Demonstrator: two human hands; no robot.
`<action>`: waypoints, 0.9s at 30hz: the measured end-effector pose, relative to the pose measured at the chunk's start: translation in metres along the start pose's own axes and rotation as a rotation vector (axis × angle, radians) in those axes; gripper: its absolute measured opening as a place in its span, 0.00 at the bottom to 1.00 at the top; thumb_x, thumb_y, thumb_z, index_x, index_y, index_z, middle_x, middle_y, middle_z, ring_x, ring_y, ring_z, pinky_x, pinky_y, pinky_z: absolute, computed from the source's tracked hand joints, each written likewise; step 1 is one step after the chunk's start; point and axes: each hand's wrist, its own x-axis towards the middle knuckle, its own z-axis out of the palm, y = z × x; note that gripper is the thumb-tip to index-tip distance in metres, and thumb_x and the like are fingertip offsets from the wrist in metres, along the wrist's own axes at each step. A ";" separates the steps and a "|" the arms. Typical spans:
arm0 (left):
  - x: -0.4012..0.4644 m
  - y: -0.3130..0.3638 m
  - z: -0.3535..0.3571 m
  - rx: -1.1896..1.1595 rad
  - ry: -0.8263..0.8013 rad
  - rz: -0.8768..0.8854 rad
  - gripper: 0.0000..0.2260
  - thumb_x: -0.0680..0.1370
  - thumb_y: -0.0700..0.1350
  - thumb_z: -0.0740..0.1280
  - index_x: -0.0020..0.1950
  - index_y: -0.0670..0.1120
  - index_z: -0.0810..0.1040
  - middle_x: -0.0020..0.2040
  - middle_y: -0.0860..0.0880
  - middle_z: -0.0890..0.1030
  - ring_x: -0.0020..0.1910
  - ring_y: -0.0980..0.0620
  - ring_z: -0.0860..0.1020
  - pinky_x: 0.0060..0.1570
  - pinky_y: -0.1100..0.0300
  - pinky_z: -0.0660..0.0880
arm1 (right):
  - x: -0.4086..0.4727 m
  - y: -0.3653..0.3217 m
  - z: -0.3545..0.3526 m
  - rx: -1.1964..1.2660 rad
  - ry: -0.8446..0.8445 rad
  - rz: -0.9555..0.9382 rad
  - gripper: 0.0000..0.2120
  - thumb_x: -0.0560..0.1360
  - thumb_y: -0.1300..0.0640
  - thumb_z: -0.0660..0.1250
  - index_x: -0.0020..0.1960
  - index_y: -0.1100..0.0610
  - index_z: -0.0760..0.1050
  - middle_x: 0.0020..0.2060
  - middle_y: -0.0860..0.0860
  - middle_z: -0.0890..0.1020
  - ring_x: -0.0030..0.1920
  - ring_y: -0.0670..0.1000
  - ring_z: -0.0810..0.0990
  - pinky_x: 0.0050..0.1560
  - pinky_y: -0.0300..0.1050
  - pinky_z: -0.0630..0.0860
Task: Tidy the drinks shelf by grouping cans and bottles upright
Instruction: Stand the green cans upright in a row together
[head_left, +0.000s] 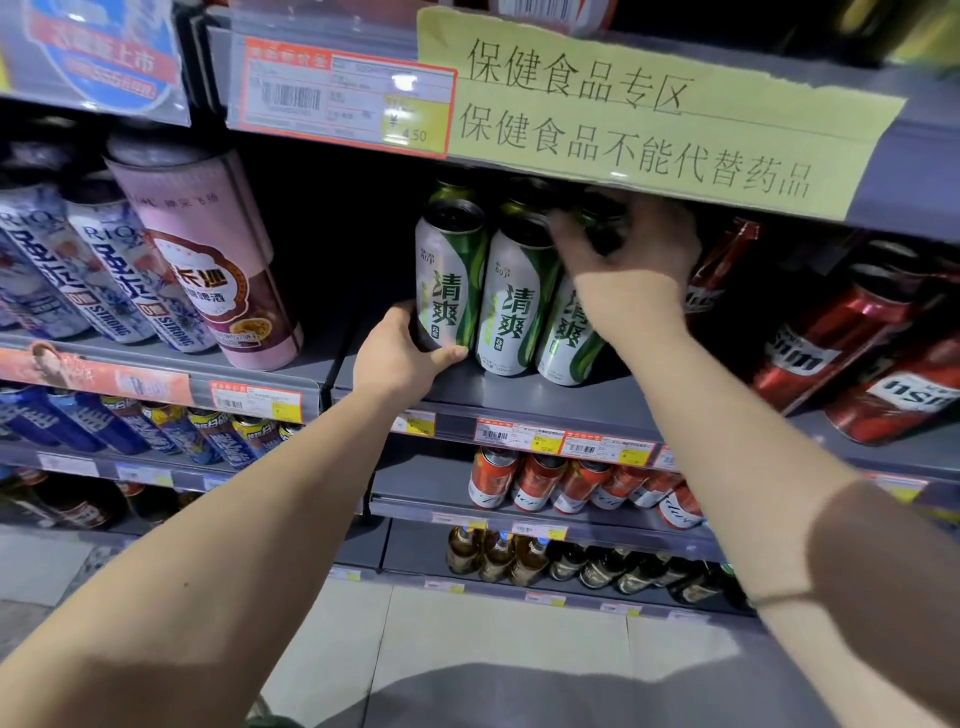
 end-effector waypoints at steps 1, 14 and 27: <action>0.000 0.000 0.000 0.002 0.002 0.002 0.32 0.69 0.54 0.78 0.68 0.47 0.71 0.55 0.53 0.80 0.56 0.51 0.77 0.50 0.60 0.69 | -0.011 0.010 -0.001 0.231 0.161 0.075 0.31 0.68 0.36 0.67 0.60 0.58 0.75 0.56 0.57 0.79 0.59 0.59 0.76 0.62 0.55 0.71; -0.003 -0.001 0.004 0.020 0.054 0.014 0.28 0.69 0.53 0.78 0.65 0.46 0.75 0.61 0.48 0.80 0.61 0.48 0.77 0.51 0.60 0.68 | -0.058 0.082 0.031 0.139 -0.384 0.479 0.24 0.68 0.39 0.73 0.55 0.55 0.77 0.52 0.51 0.80 0.49 0.52 0.78 0.44 0.43 0.71; -0.036 0.018 0.016 0.085 0.357 0.187 0.32 0.66 0.57 0.78 0.63 0.43 0.74 0.57 0.46 0.76 0.60 0.48 0.73 0.58 0.54 0.74 | -0.073 0.089 0.007 0.224 -0.240 0.474 0.31 0.72 0.42 0.71 0.70 0.51 0.66 0.56 0.46 0.72 0.53 0.46 0.73 0.50 0.42 0.69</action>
